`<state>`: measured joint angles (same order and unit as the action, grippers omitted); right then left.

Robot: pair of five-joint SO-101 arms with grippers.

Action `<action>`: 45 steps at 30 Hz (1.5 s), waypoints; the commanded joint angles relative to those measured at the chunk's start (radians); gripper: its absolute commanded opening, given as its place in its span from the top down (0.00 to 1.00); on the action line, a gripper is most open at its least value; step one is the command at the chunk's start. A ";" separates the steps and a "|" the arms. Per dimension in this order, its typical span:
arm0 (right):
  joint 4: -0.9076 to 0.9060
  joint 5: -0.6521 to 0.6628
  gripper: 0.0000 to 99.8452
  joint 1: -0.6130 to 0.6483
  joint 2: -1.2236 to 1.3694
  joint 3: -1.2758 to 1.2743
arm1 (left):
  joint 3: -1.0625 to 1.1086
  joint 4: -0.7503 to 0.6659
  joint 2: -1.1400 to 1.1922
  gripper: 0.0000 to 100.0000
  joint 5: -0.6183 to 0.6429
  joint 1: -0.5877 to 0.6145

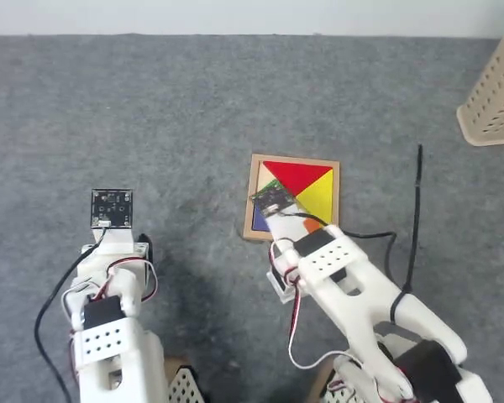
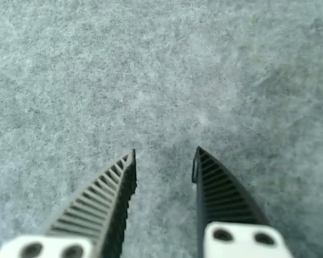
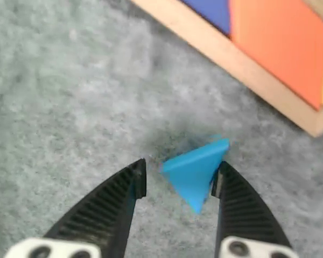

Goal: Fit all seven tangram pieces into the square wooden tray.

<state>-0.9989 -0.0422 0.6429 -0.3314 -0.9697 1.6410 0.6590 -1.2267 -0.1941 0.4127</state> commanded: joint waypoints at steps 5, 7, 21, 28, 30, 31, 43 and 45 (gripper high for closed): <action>0.013 0.014 0.79 0.010 -0.005 0.003 | -0.004 -0.026 -0.020 0.83 -0.006 0.003; 0.010 0.014 0.79 0.010 -0.005 0.002 | -0.004 -0.026 -0.020 0.83 -0.006 0.003; -0.001 0.018 0.79 -0.054 -0.005 0.005 | -0.004 -0.026 -0.020 0.83 -0.006 0.003; -0.051 0.025 0.79 -0.085 -0.018 0.012 | -0.004 -0.026 -0.020 0.83 -0.006 0.003; -0.079 0.071 0.79 -0.120 -0.010 0.026 | -0.004 -0.026 -0.020 0.83 -0.006 0.003; -0.090 0.094 0.79 -0.137 -0.008 0.028 | -0.004 -0.026 -0.020 0.83 -0.006 0.003; -0.039 0.115 0.79 -0.162 -0.008 -0.026 | -0.004 -0.026 -0.020 0.83 -0.006 0.003; -0.041 0.120 0.79 -0.163 -0.015 -0.028 | -0.004 -0.026 -0.020 0.83 -0.006 0.003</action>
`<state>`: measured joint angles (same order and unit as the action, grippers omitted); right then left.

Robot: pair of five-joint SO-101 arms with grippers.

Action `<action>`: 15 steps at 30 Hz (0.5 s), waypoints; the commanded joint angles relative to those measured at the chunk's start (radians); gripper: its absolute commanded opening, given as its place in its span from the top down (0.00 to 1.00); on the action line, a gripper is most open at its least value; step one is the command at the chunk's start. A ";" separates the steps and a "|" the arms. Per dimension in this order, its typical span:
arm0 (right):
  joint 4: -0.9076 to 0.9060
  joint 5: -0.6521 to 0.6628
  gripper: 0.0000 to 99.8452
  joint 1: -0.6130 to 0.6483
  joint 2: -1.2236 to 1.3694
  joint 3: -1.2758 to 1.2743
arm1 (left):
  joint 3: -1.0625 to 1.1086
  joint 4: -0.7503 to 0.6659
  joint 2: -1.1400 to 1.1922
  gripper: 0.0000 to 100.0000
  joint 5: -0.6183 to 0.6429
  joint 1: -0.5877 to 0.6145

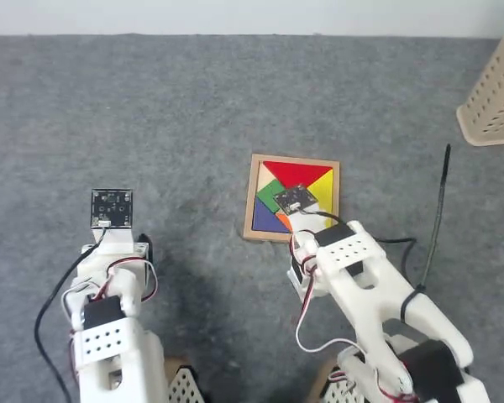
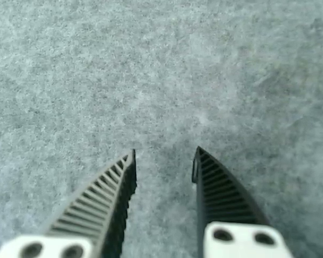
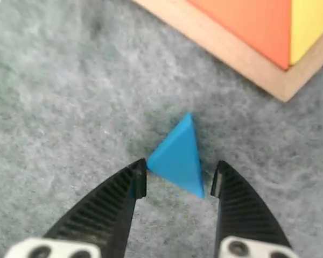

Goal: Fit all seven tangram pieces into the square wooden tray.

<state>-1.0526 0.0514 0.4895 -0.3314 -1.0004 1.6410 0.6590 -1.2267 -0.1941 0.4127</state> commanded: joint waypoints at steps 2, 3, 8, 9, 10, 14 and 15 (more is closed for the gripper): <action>0.013 0.028 0.79 -0.013 -0.016 0.003 | -0.004 -0.026 -0.020 0.83 -0.006 0.003; 0.013 0.028 0.79 -0.012 -0.012 0.002 | -0.004 -0.026 -0.020 0.83 -0.006 0.003; 0.019 0.023 0.79 -0.008 -0.007 0.000 | -0.004 -0.026 -0.020 0.83 -0.006 0.003; 0.022 0.023 0.79 -0.008 -0.007 0.000 | -0.004 -0.026 -0.020 0.83 -0.006 0.003; 0.022 0.021 0.79 -0.008 -0.007 0.000 | -0.004 -0.026 -0.020 0.83 -0.006 0.003; 0.028 0.020 0.79 -0.007 -0.007 0.000 | -0.004 -0.026 -0.020 0.83 -0.006 0.003; 0.041 0.020 0.79 0.001 -0.007 0.000 | -0.004 -0.026 -0.020 0.83 -0.006 0.003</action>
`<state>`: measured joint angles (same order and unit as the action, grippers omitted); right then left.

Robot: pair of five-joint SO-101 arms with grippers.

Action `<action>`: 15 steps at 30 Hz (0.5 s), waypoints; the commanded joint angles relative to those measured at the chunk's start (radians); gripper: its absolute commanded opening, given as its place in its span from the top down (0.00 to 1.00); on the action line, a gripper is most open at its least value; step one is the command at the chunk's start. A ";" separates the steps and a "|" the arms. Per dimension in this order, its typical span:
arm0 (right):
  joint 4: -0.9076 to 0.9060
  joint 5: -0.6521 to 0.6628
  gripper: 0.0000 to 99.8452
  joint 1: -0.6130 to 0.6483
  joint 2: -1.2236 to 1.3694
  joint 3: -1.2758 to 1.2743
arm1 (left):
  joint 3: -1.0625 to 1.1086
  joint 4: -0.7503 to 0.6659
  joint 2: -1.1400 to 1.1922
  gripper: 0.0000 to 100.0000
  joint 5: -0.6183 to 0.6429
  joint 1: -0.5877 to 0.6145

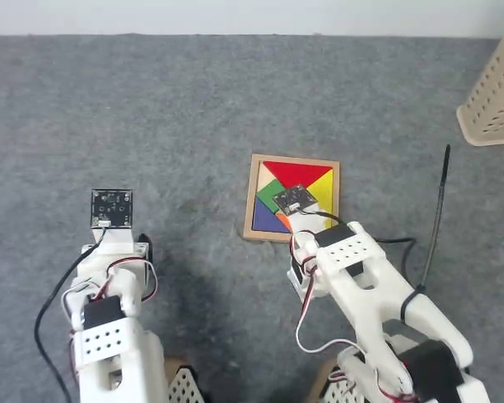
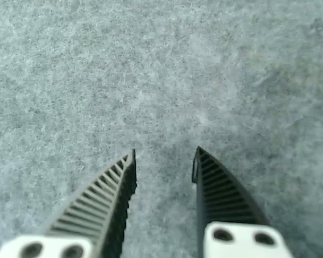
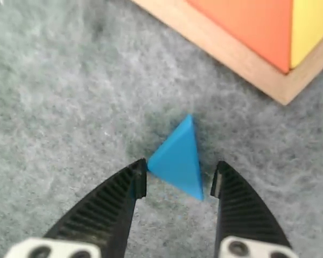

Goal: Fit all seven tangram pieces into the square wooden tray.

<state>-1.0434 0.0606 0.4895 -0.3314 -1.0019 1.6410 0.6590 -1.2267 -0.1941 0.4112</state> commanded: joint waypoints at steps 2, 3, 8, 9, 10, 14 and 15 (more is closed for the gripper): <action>0.042 0.011 0.79 0.018 -0.010 0.002 | -0.004 -0.026 -0.020 0.83 -0.006 0.005; 0.042 0.011 0.79 0.031 -0.013 0.002 | -0.004 -0.026 -0.020 0.83 -0.006 0.005; 0.044 -0.049 0.79 0.079 -0.007 0.002 | -0.004 -0.026 -0.020 0.83 -0.006 0.005; 0.051 -0.063 0.79 0.079 -0.007 0.002 | -0.004 -0.026 -0.020 0.83 -0.006 0.005; 0.058 -0.069 0.79 0.079 -0.007 0.002 | -0.004 -0.026 -0.020 0.83 -0.006 0.005; 0.059 -0.071 0.79 0.079 -0.007 0.002 | -0.004 -0.026 -0.020 0.83 -0.006 0.005; 0.056 -0.069 0.79 0.077 -0.007 0.002 | -0.004 -0.026 -0.020 0.83 -0.006 0.005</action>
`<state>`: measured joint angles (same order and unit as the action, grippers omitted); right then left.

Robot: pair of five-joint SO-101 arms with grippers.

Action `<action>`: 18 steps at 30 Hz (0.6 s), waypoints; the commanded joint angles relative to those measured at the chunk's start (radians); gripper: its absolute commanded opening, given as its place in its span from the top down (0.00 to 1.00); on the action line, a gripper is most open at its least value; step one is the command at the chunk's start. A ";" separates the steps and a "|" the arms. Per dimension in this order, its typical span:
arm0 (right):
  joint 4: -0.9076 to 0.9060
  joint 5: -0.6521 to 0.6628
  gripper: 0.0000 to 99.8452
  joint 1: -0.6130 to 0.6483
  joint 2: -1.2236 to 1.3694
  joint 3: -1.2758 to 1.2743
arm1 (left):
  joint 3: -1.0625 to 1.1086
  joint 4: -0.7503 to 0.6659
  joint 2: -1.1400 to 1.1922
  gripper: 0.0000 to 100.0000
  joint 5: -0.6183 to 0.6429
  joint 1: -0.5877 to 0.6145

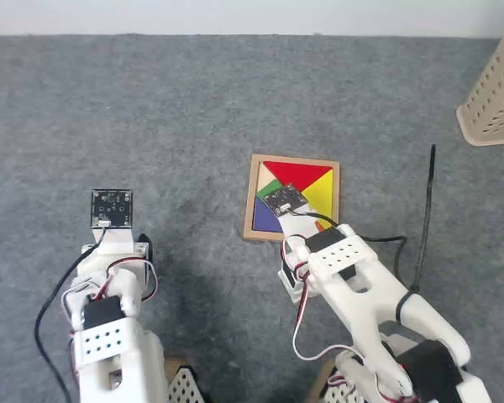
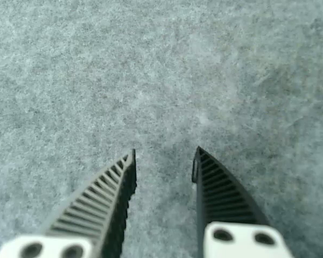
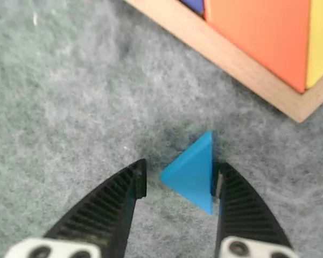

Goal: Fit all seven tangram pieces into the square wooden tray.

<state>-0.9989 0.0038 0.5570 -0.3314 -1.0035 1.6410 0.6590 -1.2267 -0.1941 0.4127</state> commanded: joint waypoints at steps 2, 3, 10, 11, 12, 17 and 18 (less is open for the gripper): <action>0.008 -0.012 0.79 0.008 -0.005 0.002 | -0.004 -0.026 -0.020 0.83 -0.006 0.003; 0.008 -0.012 0.79 0.008 -0.005 0.000 | -0.004 -0.026 -0.020 0.83 -0.006 0.003; 0.018 -0.011 0.79 -0.033 -0.005 -0.020 | -0.004 -0.026 -0.020 0.83 -0.006 0.003; 0.018 -0.011 0.79 -0.045 -0.005 -0.020 | -0.004 -0.026 -0.020 0.83 -0.006 0.003; 0.018 -0.011 0.79 -0.053 -0.005 -0.020 | -0.004 -0.026 -0.020 0.83 -0.006 0.003; 0.019 -0.011 0.79 -0.054 -0.005 -0.020 | -0.004 -0.026 -0.020 0.83 -0.006 0.003; 0.019 -0.011 0.79 -0.054 -0.005 -0.020 | -0.004 -0.026 -0.020 0.83 -0.006 0.003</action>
<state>-0.9912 0.0023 0.5247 -0.3330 -1.0234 1.6410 0.6590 -1.2267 -0.1941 0.4127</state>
